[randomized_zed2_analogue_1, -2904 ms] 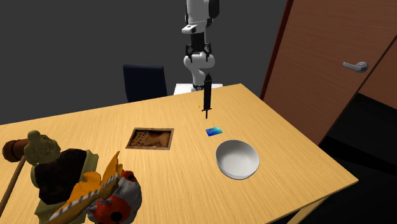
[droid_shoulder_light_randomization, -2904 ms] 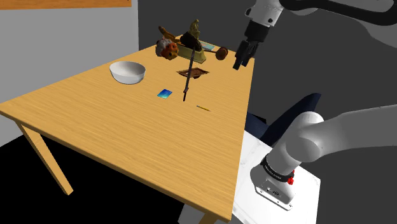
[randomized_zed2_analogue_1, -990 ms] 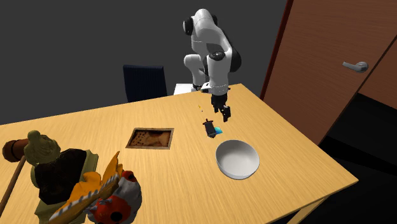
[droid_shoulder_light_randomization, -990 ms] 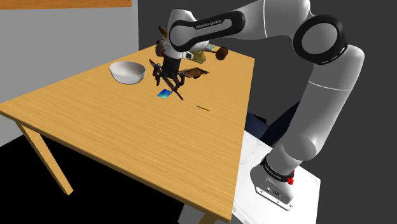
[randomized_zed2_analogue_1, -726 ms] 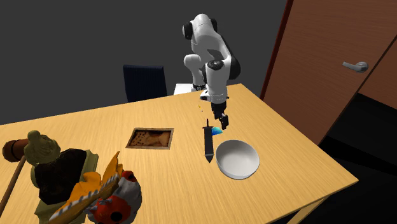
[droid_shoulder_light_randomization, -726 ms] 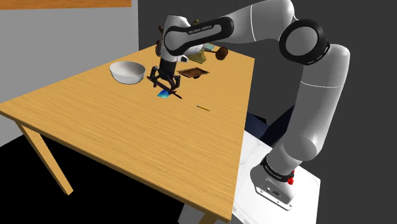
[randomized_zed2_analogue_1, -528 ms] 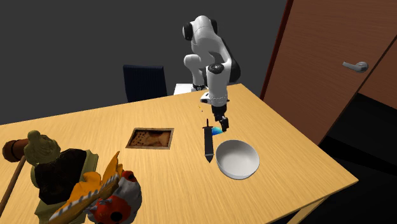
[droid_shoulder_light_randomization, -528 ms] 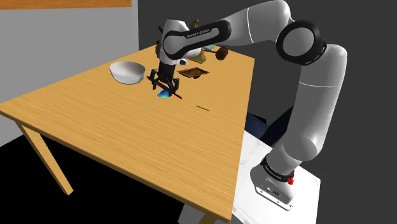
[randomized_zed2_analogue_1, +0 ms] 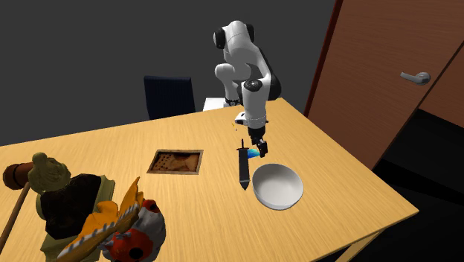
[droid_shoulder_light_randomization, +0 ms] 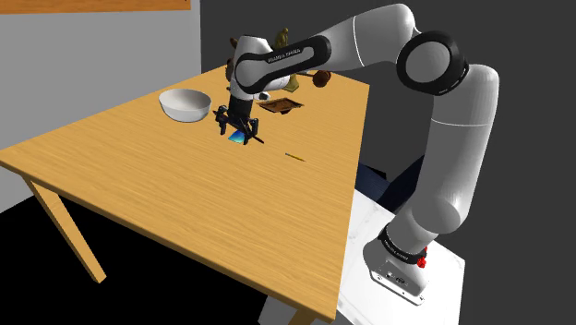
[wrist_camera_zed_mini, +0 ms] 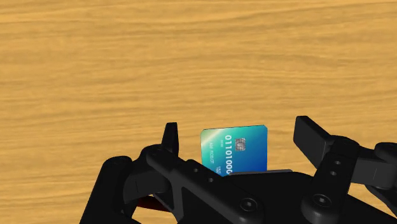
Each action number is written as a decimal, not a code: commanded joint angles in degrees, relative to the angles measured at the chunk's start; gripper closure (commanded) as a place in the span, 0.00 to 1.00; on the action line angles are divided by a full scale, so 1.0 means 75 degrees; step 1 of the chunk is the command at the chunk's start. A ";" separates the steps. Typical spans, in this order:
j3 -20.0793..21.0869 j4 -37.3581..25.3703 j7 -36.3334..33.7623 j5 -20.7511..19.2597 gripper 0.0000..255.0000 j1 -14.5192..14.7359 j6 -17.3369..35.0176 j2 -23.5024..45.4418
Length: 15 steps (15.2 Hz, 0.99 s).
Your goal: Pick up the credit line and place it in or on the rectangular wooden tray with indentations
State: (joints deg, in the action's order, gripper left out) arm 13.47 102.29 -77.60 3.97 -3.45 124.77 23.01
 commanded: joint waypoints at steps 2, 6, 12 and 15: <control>0.0000 0.0001 0.0000 0.0000 0.00 0.0000 0.0001 0.0000; 0.0000 -0.0002 -0.0002 0.0000 1.00 0.0001 -0.0001 0.0001; 0.0002 0.0004 -0.0009 -0.0001 1.00 0.0007 0.0010 0.0005; 0.0008 -0.0071 -0.0010 0.0014 1.00 -0.0008 -0.0166 -0.0098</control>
State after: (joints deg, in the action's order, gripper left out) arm 13.52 102.01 -77.65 4.05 -3.50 124.00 22.44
